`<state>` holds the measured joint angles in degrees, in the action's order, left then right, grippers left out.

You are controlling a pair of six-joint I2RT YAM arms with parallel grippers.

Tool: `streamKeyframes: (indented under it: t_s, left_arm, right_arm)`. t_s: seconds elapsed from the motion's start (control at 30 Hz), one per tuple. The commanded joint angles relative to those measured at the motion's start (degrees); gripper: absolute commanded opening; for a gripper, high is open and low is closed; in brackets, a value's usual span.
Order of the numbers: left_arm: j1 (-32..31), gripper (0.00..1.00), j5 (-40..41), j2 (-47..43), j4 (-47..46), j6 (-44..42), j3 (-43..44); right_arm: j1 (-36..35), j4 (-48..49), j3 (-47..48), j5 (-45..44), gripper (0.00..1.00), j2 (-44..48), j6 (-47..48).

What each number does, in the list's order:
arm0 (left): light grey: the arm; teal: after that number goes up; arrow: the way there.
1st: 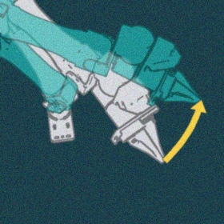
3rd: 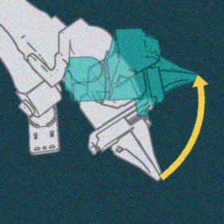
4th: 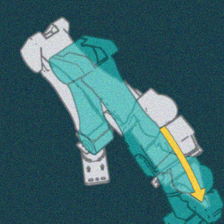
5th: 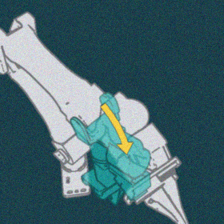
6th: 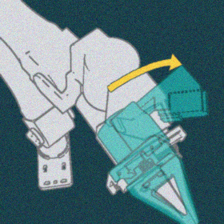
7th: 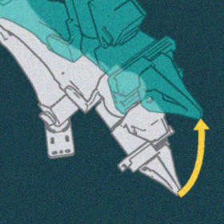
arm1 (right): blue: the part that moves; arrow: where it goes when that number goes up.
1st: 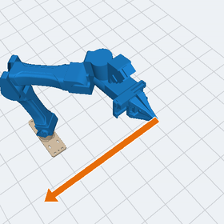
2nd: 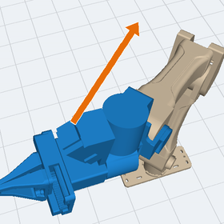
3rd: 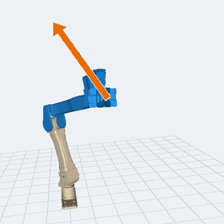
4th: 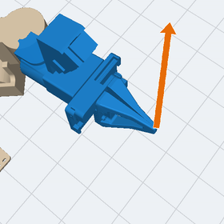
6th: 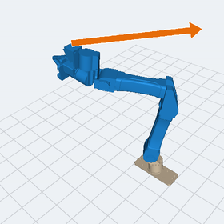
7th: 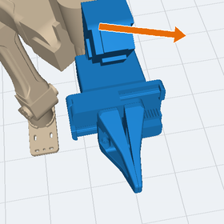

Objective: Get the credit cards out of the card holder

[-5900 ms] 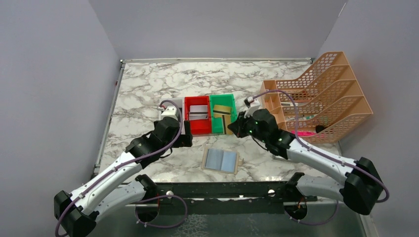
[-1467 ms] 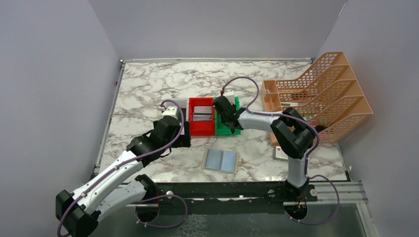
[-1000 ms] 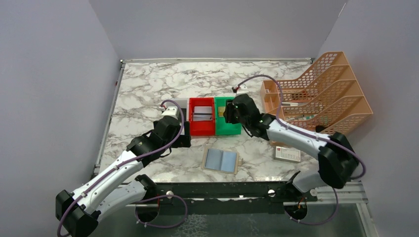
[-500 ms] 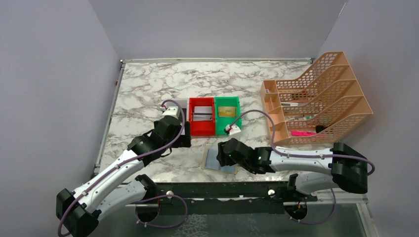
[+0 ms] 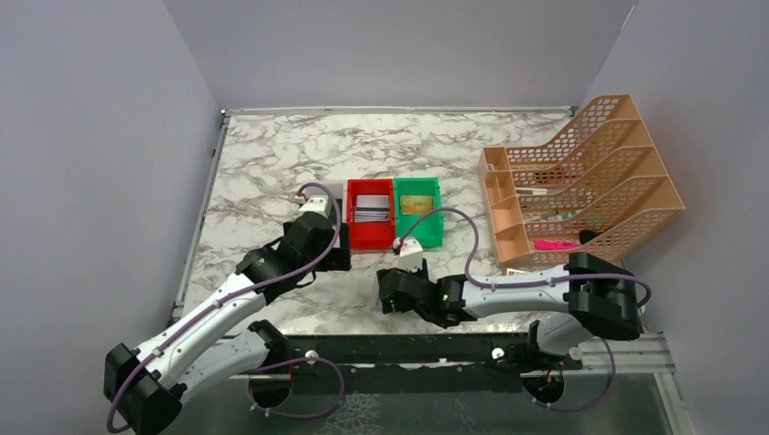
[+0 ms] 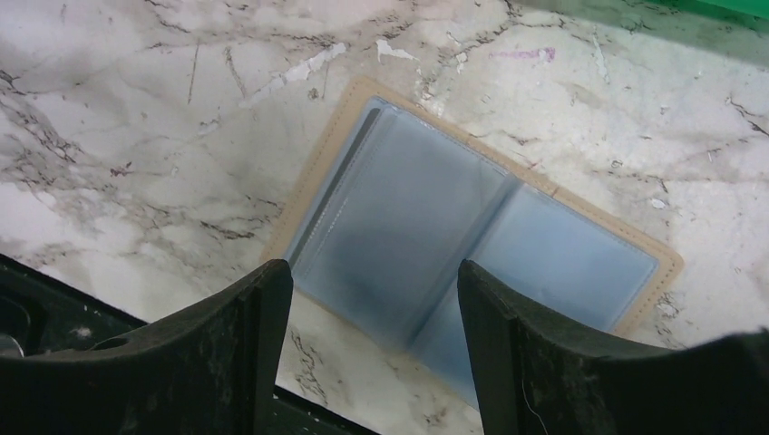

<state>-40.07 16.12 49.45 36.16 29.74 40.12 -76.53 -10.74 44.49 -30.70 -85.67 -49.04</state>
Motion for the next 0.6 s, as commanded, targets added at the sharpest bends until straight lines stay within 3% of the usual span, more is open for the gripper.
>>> streamKeyframes:
  t_s: [0.0,0.3,0.43,0.57]
  left_arm:
    - [0.38,0.99,0.05,-0.12,-0.11,0.23,1.01]
    - [0.41,0.99,0.1,-0.61,-0.08,0.26,0.97]
    - [0.4,0.99,0.14,-0.71,-0.07,0.26,0.93]
    - [0.39,0.99,-0.03,-0.42,-0.06,0.27,0.97]
  right_arm:
    - [-0.52,-5.04,4.52,-4.69,0.72,-4.82,-3.51]
    - [-2.27,-15.66,11.11,-7.64,0.71,-16.66,-10.24]
    - [-2.52,-15.28,9.58,-8.56,0.59,-16.23,-11.62]
    - [-2.56,-8.92,5.77,-8.03,0.46,-12.09,-7.53]
